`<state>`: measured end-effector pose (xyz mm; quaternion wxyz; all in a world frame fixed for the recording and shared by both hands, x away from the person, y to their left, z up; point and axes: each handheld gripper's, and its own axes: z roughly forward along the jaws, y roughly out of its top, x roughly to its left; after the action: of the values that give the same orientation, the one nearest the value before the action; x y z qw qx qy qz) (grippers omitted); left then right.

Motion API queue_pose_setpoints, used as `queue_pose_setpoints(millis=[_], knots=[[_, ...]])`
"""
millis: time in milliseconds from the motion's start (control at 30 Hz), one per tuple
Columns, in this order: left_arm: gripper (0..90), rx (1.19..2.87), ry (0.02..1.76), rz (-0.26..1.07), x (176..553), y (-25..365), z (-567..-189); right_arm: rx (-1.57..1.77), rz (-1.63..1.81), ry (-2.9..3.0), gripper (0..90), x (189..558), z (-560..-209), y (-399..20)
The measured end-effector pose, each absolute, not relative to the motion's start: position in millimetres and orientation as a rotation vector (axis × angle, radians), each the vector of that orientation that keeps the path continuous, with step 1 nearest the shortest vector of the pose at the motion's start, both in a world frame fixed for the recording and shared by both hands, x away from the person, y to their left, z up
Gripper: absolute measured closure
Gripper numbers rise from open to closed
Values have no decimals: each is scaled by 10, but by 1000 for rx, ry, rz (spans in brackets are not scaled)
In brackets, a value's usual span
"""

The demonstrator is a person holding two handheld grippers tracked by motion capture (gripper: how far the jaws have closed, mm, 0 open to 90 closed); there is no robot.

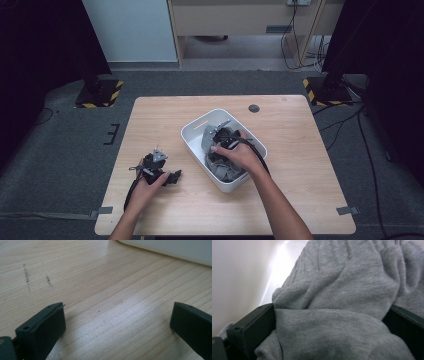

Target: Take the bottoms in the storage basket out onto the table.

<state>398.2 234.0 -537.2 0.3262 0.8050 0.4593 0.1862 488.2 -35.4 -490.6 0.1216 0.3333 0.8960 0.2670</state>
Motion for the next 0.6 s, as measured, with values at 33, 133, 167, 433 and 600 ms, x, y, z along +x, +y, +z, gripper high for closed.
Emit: queue_pose_setpoints(millis=[33,133,167,433,600], knots=[[0,2109,1204,488,3982,2340,-5372,973,780,2616,13,4882,-4906,-354],[0,2109,1204,488,3983,2338,-5372,980,762,2625,5,4897,-4923,-360],[0,2109,1204,488,3983,2338,-5372,979,760,2627,4,4905,-4930,-359],[0,2109,1204,488,3983,2338,-5372,959,720,2640,4,4923,-5020,-326],[0,2107,1205,488,3985,2332,-5373,956,704,2650,4,4923,-5058,-311]])
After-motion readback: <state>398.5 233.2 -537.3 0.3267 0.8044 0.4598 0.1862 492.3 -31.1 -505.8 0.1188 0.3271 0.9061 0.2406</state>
